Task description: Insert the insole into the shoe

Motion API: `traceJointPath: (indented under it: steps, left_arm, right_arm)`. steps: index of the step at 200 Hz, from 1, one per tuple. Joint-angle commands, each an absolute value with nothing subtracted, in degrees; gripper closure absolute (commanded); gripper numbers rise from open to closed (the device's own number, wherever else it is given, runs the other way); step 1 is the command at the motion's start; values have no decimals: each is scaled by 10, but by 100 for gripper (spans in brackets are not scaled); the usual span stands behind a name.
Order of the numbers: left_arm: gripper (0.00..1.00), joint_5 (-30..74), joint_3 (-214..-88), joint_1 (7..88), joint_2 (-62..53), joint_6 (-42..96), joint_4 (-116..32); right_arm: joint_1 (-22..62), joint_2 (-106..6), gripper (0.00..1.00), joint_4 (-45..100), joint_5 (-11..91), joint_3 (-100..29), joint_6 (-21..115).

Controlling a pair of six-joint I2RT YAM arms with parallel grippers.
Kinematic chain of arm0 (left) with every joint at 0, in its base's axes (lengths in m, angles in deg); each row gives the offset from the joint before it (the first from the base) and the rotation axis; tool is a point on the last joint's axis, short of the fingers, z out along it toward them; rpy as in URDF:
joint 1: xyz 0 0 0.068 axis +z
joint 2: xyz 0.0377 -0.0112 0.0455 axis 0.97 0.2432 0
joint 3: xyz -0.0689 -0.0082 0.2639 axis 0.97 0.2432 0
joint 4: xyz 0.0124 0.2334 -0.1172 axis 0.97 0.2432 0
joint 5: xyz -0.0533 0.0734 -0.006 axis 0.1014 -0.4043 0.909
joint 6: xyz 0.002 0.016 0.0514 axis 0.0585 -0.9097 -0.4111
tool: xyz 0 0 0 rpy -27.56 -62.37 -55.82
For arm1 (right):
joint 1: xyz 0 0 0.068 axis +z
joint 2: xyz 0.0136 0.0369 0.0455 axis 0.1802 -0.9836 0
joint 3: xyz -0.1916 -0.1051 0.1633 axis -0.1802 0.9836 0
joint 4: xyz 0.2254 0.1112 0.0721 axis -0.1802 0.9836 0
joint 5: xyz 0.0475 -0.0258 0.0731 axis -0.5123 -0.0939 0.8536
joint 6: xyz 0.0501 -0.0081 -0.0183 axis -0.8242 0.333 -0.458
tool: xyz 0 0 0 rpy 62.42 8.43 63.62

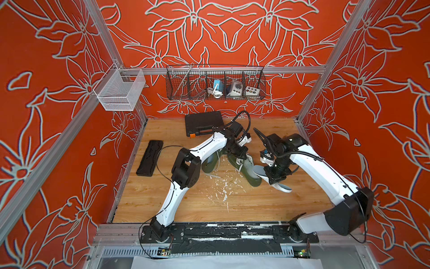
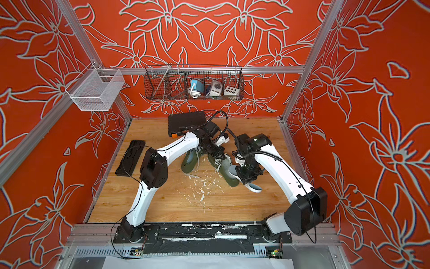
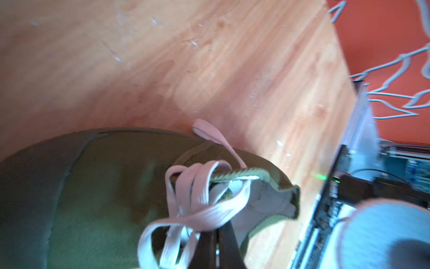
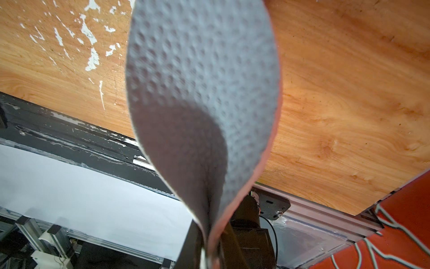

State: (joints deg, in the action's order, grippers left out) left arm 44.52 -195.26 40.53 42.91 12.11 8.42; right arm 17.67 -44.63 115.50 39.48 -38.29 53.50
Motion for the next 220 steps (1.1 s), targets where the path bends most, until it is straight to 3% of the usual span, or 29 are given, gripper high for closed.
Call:
traceJointPath:
  steps: [1, 31, 109, 173, 220]
  left_arm:
    - [100, 543, -1919, 419, 378, 168, 10]
    - [100, 562, -1881, 426, 361, 186, -29]
    - [100, 578, -1808, 439, 344, 202, -96]
    - [100, 609, -1758, 457, 336, 225, -148]
    - [100, 666, -1746, 474, 345, 250, -185]
  right_arm:
    - [193, -463, 100, 1185, 360, -415, 541]
    - [208, -488, 100, 1214, 326, -468, 529]
    - [231, -544, 100, 1153, 277, -436, 543]
    - [257, -603, 100, 1121, 146, -457, 620]
    - [307, -572, 100, 1022, 41, -377, 681]
